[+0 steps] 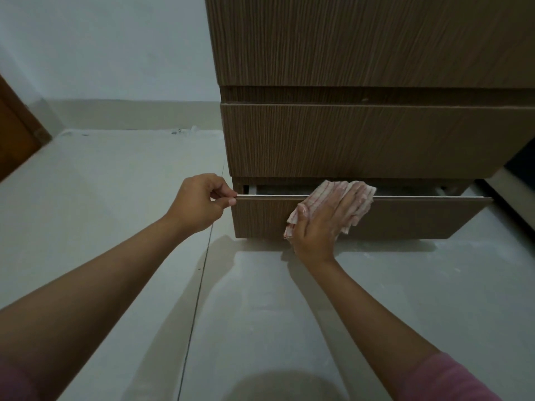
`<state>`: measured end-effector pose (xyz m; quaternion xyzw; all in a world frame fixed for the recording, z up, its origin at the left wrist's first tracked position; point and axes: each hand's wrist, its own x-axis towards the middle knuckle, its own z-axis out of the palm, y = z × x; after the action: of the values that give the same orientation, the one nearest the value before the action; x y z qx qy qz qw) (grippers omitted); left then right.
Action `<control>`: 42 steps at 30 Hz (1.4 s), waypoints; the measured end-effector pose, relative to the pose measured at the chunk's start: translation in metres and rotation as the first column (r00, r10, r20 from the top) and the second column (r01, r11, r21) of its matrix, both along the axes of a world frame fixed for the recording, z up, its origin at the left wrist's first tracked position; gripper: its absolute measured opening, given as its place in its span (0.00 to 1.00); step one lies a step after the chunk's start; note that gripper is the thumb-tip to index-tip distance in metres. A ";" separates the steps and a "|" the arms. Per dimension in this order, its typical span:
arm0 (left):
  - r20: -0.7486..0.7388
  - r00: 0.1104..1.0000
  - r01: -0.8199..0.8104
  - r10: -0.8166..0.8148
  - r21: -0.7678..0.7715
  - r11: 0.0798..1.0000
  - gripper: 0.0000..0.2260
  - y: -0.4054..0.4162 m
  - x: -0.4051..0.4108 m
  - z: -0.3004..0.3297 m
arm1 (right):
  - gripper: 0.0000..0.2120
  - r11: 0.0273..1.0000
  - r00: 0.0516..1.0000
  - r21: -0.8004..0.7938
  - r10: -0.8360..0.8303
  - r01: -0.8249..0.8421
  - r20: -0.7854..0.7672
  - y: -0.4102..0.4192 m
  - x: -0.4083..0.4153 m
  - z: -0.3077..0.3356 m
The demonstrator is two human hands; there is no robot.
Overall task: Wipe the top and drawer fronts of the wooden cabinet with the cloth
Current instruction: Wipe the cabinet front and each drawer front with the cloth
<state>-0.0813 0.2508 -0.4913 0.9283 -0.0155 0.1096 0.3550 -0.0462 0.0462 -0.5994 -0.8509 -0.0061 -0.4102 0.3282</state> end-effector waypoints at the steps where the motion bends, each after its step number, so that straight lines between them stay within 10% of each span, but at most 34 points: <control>1: 0.005 1.000 -0.008 0.008 -0.004 1.000 0.02 -0.001 0.001 0.000 | 0.33 1.000 1.000 -0.011 -0.005 0.005 -0.003 -0.001 0.002 -0.001; 20: 0.191 0.967 -0.152 0.169 -0.101 0.983 0.02 -0.011 0.017 -0.023 | 0.37 0.997 0.996 -0.054 -0.044 0.049 0.084 0.002 0.026 -0.003; 42: 0.232 0.952 -0.170 0.200 -0.141 0.975 0.02 -0.012 0.021 -0.029 | 0.34 0.941 0.987 0.338 0.056 -0.002 -0.149 0.011 0.012 0.002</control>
<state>-0.0606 0.2385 -0.5204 0.8821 0.0345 0.2569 0.3933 -0.0341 0.0572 -0.5972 -0.8116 0.0773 -0.3320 0.4745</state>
